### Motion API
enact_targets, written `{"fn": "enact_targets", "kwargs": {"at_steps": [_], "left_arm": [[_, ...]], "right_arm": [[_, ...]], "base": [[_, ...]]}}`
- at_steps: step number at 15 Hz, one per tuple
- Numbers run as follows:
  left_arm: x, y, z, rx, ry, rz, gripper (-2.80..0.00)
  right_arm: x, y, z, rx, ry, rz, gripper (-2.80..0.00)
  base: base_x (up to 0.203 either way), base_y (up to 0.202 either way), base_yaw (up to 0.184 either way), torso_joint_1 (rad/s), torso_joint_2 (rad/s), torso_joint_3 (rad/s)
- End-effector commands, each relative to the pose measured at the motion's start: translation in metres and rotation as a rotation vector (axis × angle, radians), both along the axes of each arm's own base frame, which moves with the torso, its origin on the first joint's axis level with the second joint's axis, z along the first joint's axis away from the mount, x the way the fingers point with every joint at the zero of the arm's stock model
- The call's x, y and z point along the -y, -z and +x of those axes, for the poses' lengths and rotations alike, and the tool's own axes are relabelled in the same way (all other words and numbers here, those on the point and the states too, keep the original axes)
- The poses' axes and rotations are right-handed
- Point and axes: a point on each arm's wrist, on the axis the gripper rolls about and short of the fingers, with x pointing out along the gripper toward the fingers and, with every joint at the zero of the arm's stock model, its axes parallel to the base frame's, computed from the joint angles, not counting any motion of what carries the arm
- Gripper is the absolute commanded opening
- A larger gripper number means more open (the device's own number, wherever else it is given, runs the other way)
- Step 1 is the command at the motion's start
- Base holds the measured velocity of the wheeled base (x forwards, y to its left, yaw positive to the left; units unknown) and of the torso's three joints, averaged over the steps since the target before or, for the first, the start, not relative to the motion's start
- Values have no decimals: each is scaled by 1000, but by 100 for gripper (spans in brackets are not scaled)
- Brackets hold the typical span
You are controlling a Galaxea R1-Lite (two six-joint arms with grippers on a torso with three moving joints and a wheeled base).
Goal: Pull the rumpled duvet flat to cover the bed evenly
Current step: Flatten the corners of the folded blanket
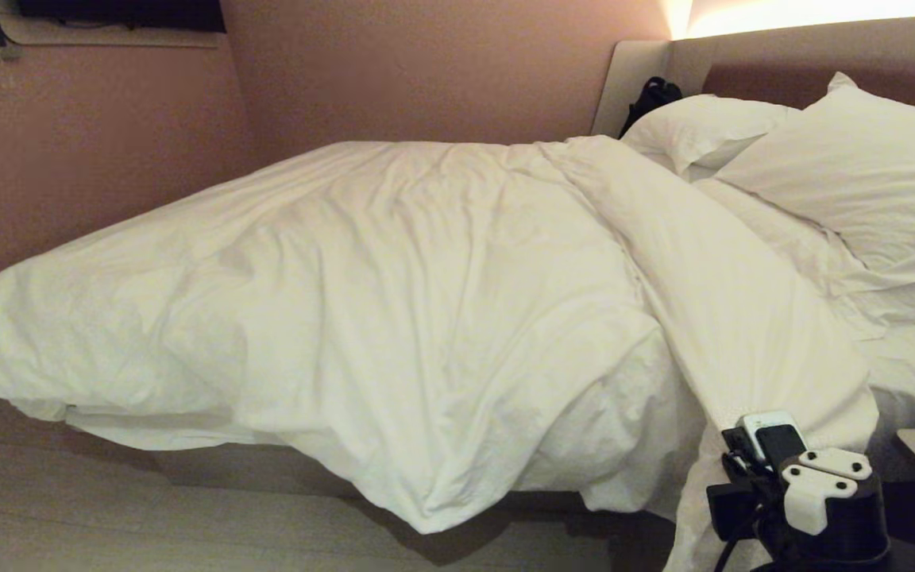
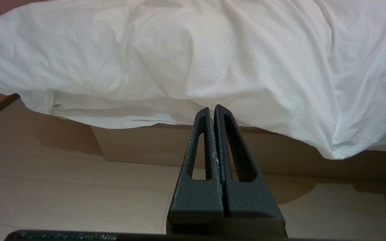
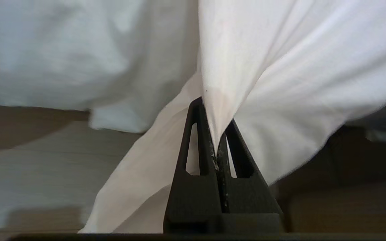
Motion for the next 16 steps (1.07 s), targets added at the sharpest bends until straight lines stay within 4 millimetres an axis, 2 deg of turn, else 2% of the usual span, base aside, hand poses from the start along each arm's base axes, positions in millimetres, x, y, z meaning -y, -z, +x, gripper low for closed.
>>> {"fn": "enact_targets", "kwargs": {"at_steps": [1, 4, 9, 12, 16], "left_arm": [[0, 0, 0, 1, -1, 0, -280], [0, 0, 0, 1, 0, 0, -280], [0, 0, 0, 1, 0, 0, -280], [0, 0, 0, 0, 1, 0, -280], [0, 0, 0, 1, 0, 0, -280]], "right_arm": [[1, -11, -3, 44, -40, 46, -280], [-2, -10, -9, 30, -90, 53, -280], [-2, 3, -13, -73, -120, 12, -280], [-4, 13, -10, -107, -118, 2, -280], [-6, 7, 1, -18, -93, 46, -280]], "base": [[0, 0, 0, 0, 0, 0], [0, 0, 0, 0, 0, 0], [0, 0, 0, 0, 0, 0], [0, 0, 0, 0, 0, 0], [0, 0, 0, 0, 0, 0]]}}
